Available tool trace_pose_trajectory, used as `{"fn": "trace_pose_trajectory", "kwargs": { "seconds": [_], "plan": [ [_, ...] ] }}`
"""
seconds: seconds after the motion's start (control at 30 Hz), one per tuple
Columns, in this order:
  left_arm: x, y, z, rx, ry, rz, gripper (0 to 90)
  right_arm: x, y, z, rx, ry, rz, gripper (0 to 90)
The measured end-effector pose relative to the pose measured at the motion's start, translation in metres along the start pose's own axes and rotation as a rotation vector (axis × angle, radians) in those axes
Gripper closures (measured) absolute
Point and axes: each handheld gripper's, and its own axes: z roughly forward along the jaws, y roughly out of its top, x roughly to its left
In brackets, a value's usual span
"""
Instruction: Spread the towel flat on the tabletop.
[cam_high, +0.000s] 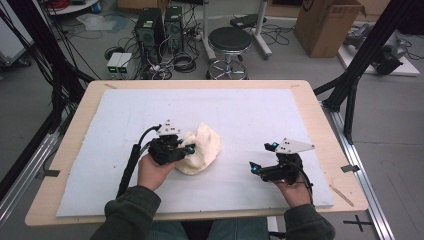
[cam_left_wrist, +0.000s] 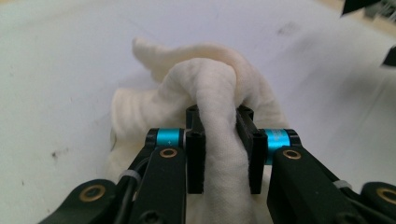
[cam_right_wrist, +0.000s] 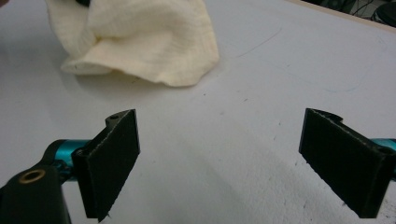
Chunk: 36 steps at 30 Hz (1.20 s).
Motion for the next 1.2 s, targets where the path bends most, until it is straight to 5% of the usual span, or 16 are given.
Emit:
{"fn": "trace_pose_trajectory", "kwargs": {
  "seconds": [0.23, 0.3, 0.6, 1.2],
  "plan": [
    [0.002, -0.010, 0.011, 0.037, 0.002, 0.005, 65.6, 0.000, -0.001, 0.002, 0.005, 0.007, -0.008, 11.6],
    [0.003, -0.009, 0.008, 0.025, 0.000, 0.015, 55.4, 0.001, -0.001, 0.002, 0.012, 0.014, -0.002, 11.6],
    [0.010, -0.010, -0.011, 0.000, -0.021, 0.016, 41.3, 0.003, 0.000, 0.007, 0.021, 0.024, -0.015, 11.7],
    [0.017, -0.018, -0.043, -0.055, -0.046, 0.036, 35.6, 0.006, 0.014, 0.024, 0.039, 0.109, -0.037, 22.2]
  ]
}}
